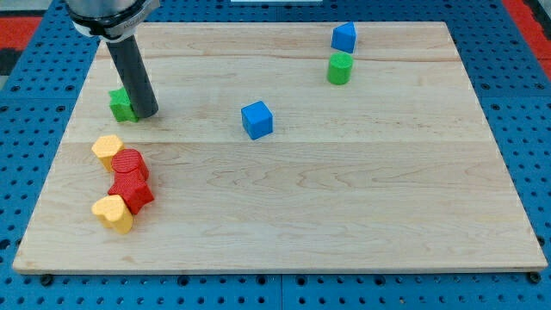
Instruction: Place green circle above green star
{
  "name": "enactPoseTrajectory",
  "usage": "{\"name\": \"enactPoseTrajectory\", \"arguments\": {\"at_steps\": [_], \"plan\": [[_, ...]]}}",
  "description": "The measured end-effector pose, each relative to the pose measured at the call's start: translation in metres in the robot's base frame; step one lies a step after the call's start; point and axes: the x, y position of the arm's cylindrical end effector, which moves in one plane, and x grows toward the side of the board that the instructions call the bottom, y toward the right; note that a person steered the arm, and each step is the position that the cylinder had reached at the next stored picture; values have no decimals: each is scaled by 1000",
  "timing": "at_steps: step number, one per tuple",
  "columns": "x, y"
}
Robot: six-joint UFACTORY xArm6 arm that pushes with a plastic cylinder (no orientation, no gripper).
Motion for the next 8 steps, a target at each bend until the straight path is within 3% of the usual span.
{"name": "enactPoseTrajectory", "arguments": {"at_steps": [1, 2, 4, 5, 6, 7, 8], "plan": [[0, -15], [-20, 36], [-13, 209], [-30, 316], [-56, 380], [-96, 378], [-104, 343]]}}
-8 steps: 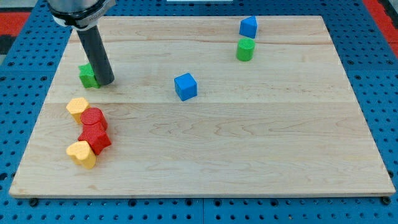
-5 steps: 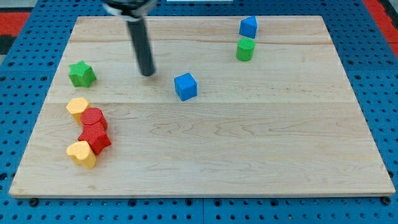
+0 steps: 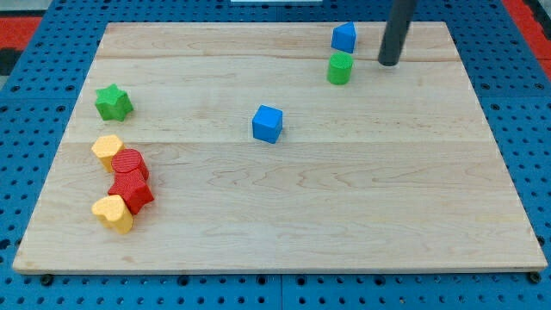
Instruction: Place green circle above green star
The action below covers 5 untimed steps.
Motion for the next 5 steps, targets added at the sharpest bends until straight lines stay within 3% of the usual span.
{"name": "enactPoseTrajectory", "arguments": {"at_steps": [2, 3, 5], "plan": [[30, -64], [26, -159], [-42, -167]]}}
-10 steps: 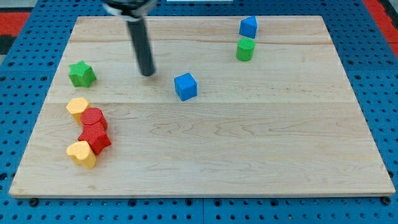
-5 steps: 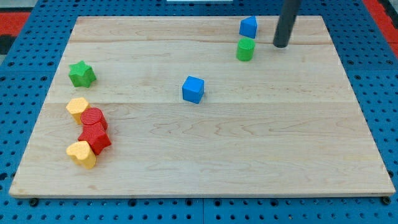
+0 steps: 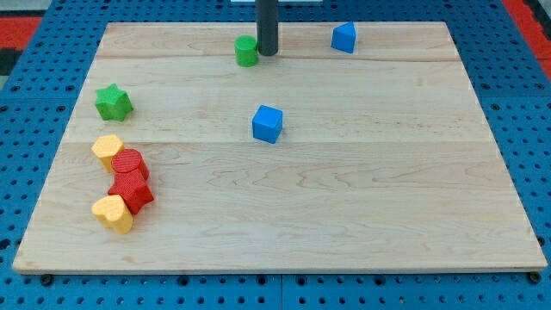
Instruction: Place green circle above green star
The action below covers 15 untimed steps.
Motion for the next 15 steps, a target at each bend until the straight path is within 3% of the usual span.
{"name": "enactPoseTrajectory", "arguments": {"at_steps": [1, 2, 3, 6, 8, 10, 11, 12, 13, 15], "plan": [[-8, -19], [1, -79], [9, -91], [32, -7], [35, -80], [42, -80], [74, -80], [77, -116], [75, -136], [23, -105]]}}
